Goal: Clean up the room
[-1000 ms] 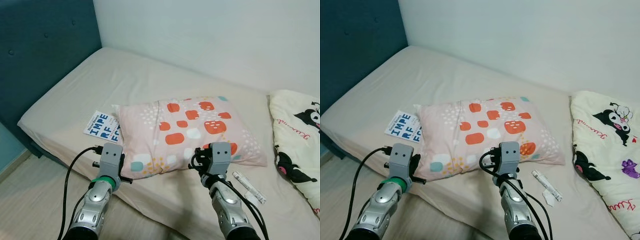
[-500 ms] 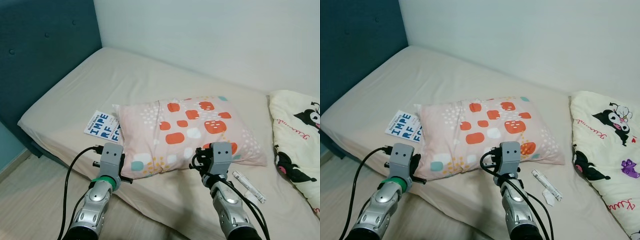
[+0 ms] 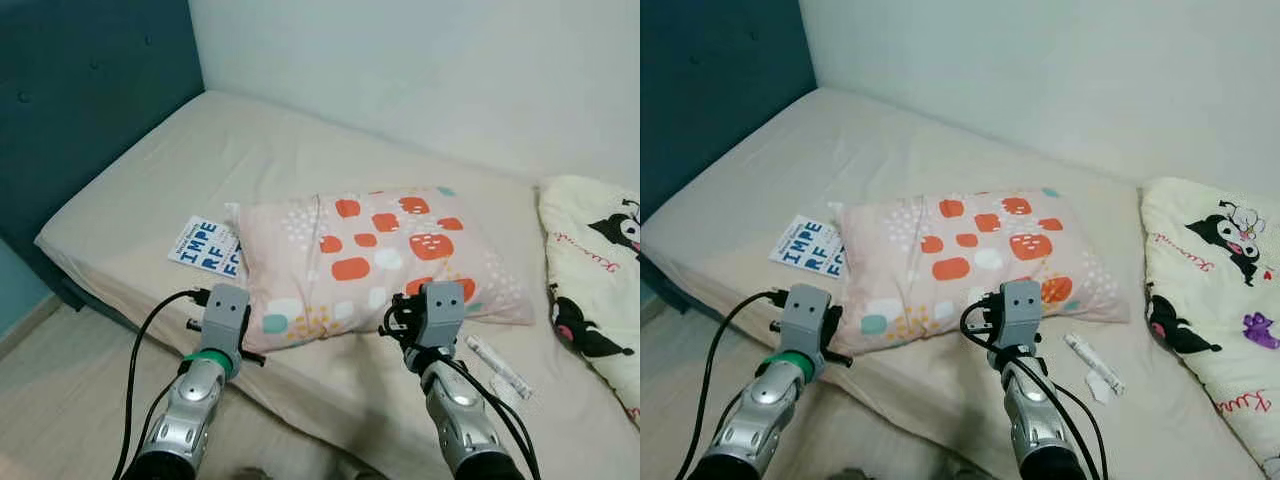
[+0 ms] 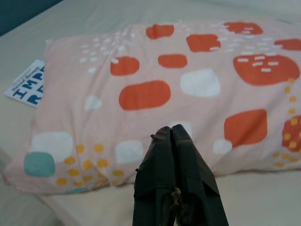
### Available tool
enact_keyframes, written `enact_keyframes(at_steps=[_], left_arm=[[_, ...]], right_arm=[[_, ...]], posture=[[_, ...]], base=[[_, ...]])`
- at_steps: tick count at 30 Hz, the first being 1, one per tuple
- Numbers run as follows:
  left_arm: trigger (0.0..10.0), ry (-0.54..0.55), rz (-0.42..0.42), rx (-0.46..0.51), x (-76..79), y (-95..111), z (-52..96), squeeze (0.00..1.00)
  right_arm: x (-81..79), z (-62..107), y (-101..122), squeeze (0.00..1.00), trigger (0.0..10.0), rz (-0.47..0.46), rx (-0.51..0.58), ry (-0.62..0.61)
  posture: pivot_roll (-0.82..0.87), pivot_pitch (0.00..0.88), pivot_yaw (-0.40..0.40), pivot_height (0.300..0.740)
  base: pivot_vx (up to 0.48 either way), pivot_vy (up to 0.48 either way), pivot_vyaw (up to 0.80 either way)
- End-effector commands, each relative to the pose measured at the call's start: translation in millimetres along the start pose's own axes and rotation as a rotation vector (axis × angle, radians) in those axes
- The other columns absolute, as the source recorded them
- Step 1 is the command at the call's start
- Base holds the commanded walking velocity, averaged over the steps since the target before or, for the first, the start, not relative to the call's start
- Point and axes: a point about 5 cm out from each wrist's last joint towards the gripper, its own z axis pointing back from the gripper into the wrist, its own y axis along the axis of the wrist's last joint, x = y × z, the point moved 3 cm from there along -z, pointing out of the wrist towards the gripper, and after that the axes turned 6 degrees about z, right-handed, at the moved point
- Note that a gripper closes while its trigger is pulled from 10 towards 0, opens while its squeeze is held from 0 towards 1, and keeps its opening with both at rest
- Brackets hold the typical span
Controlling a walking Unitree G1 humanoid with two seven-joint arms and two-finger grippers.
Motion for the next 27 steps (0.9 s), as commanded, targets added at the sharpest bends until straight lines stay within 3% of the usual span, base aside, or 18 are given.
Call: enact_keyframes(at_steps=[1, 7, 17, 23, 25, 27], left_arm=[[10.0, -0.004, 0.006, -0.023, 2.7, -7, 2.1, 0.00], [10.0, -0.006, 0.006, -0.023, 3.7, -7, 1.9, 0.00], [10.0, -0.006, -0.011, -0.019, 3.8, -6, 1.7, 0.00], [10.0, -0.007, -0.149, 0.032, 6.9, 5, -4.2, 0.00], [10.0, -0.013, -0.245, 0.050, 9.4, 10, -9.8, 0.00], [10.0, -0.013, -0.245, 0.050, 9.4, 10, -9.8, 0.00]], right_arm=[[2.4, 3.6, -6, 0.00, 10.0, -0.005, -0.020, -0.011], [3.3, 4.0, -6, 0.00, 10.0, -0.006, -0.019, -0.017], [3.5, 4.9, -5, 0.00, 10.0, -0.023, -0.011, -0.028], [2.3, 4.6, -3, 0.00, 10.0, -0.031, -0.001, -0.028], [1.3, 4.4, -2, 0.00, 10.0, -0.033, 0.004, -0.026], [1.3, 4.4, -2, 0.00, 10.0, -0.033, 0.004, -0.026]], posture=[[-0.01, 0.042, 0.021, 0.631], [-0.02, 0.048, 0.023, 0.606], [-0.02, 0.056, 0.027, 0.606], [-0.01, 0.068, 0.025, 0.606], [-0.01, 0.071, 0.022, 0.606], [-0.01, 0.071, 0.022, 0.606]], base=[[0.000, 0.000, 0.00], [0.000, 0.000, 0.00], [0.000, 0.000, 0.00], [0.000, 0.000, 0.00], [0.000, 0.000, 0.00], [0.000, 0.000, 0.00]])
